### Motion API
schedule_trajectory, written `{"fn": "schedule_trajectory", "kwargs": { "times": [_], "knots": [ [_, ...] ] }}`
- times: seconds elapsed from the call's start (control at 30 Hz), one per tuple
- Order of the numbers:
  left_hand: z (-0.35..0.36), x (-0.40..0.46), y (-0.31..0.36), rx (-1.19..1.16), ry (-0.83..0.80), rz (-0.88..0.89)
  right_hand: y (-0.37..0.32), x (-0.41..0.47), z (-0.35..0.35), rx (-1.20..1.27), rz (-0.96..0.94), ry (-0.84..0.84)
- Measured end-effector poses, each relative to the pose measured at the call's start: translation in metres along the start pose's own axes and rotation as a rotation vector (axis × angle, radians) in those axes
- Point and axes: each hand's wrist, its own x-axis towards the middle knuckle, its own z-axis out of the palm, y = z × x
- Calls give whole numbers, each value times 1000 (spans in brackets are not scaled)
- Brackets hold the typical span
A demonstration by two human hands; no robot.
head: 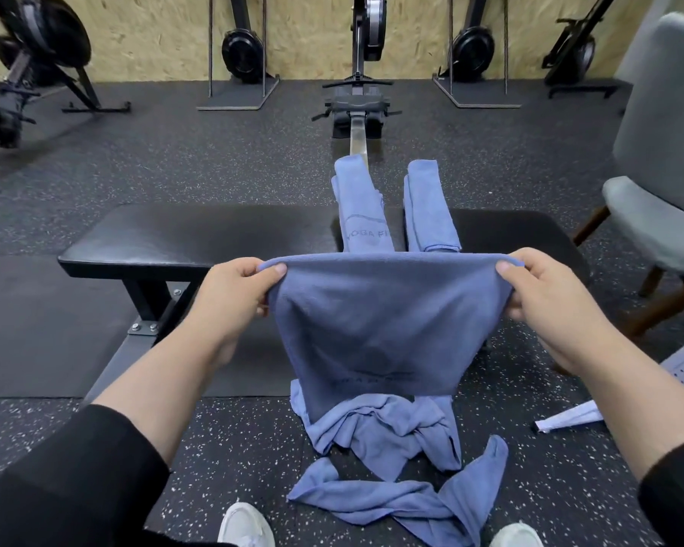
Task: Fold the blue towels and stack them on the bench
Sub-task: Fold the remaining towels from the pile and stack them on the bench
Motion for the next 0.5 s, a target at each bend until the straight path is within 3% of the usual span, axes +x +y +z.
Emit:
{"fn": "schedule_trajectory", "kwargs": {
  "times": [0.13, 0.23, 0.5],
  "knots": [
    [31, 0, -1, -168, 76, -117, 2, 3, 19, 141, 149, -57],
    [55, -1, 3, -194, 92, -111, -2, 3, 37, 199, 232, -164],
    [108, -12, 23, 50, 17, 74, -10, 10, 88, 315, 272, -220]
  ]
}}
